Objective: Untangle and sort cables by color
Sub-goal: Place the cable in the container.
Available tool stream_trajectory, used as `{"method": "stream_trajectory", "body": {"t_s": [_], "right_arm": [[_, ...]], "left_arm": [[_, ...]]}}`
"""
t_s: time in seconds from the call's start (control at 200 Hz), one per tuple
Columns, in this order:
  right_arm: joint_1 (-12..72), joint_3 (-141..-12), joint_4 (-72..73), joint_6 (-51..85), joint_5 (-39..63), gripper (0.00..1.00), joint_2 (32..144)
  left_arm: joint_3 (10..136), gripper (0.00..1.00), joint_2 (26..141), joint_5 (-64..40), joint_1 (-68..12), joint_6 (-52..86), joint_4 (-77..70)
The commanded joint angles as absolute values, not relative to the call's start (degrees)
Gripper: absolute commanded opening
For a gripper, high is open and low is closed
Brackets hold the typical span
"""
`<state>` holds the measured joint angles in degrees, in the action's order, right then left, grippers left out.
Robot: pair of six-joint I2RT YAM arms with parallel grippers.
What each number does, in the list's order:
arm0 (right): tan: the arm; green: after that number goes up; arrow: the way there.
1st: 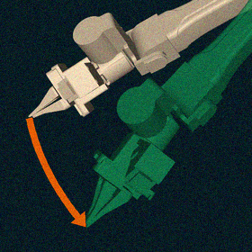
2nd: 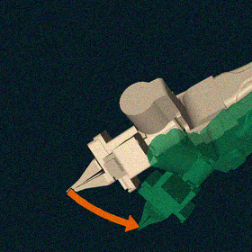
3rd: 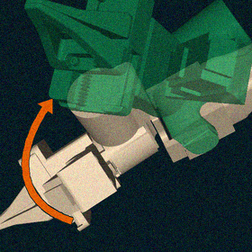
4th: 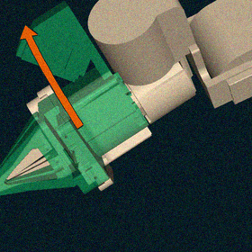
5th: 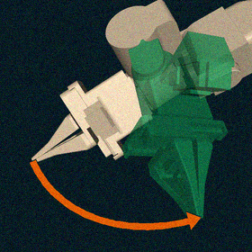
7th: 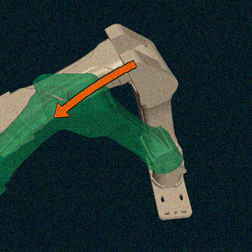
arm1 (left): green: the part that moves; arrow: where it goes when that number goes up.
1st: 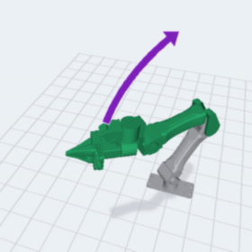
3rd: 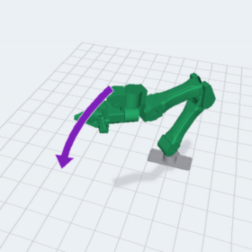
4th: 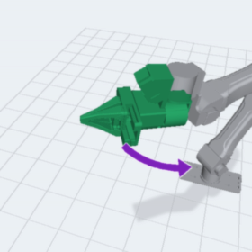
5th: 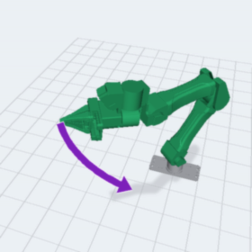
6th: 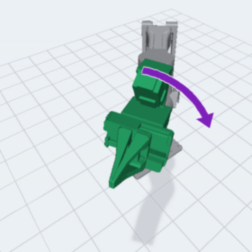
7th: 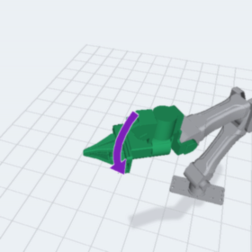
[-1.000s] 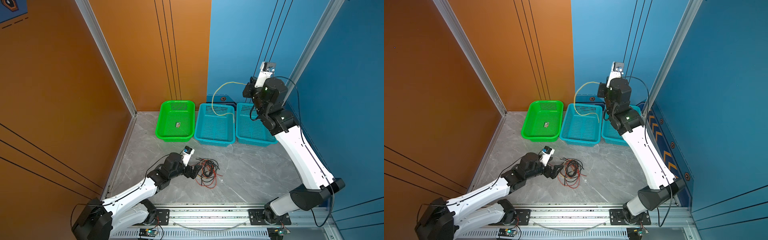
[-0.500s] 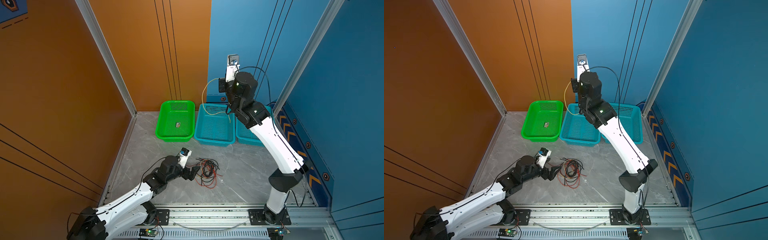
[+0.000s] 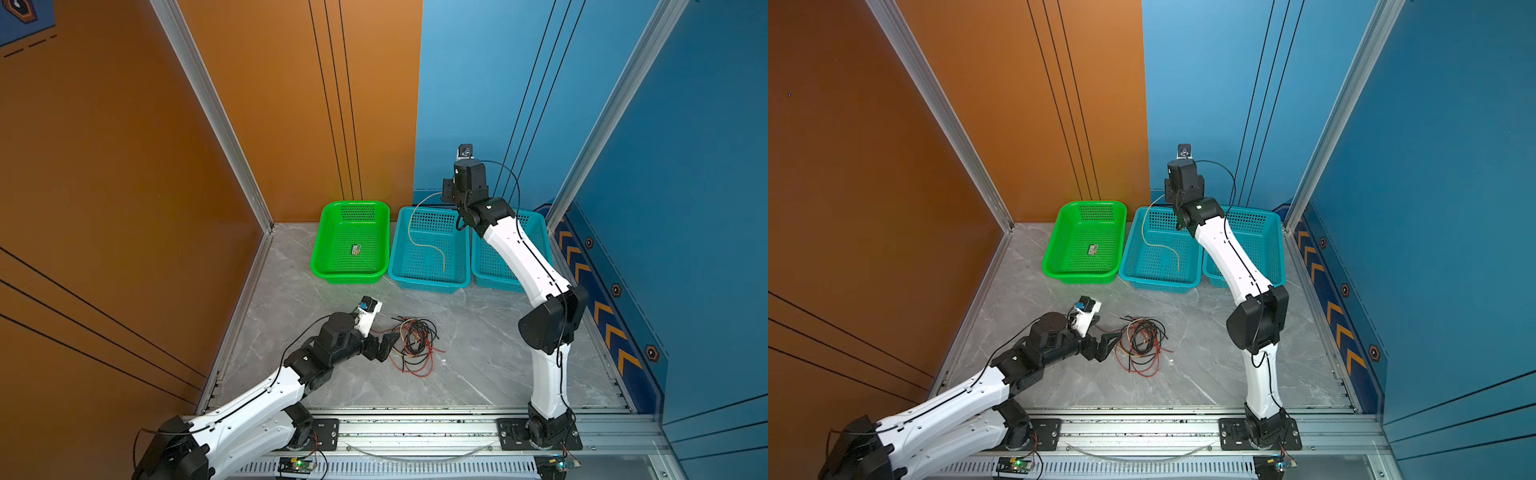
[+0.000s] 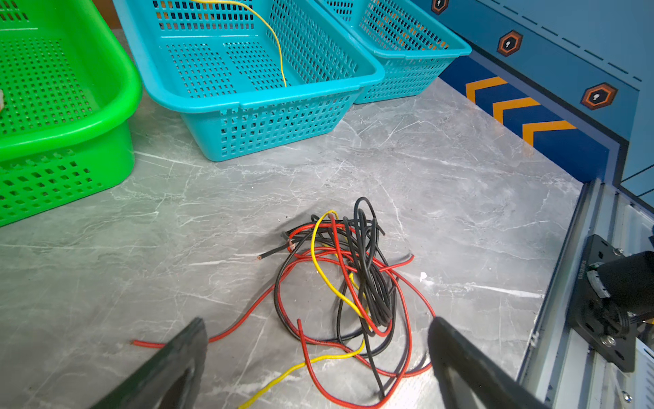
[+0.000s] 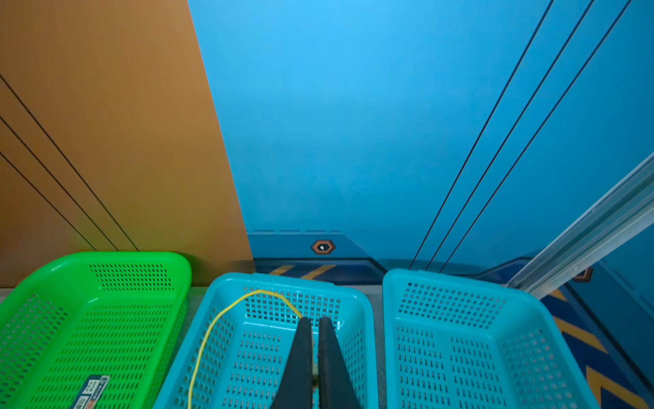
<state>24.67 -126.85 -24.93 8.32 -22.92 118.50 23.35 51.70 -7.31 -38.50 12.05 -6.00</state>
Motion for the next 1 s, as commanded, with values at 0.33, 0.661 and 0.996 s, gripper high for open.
{"method": "stream_trajectory", "body": {"t_s": [0.33,0.661,0.996], "right_arm": [[23.99,-104.75,-26.54,18.37,-21.50,0.00,120.20],[23.82,-96.82,-24.78,17.55,-19.28,0.40,111.80],[26.89,-87.22,-25.08,11.81,-11.05,0.58,92.16]], "left_arm": [[23.23,0.98,55.49,-8.18,-37.15,11.96,-8.10],[24.97,0.98,58.79,-8.79,-37.09,12.07,-8.53],[26.57,0.98,61.28,-9.10,-37.79,12.93,-10.09]]}}
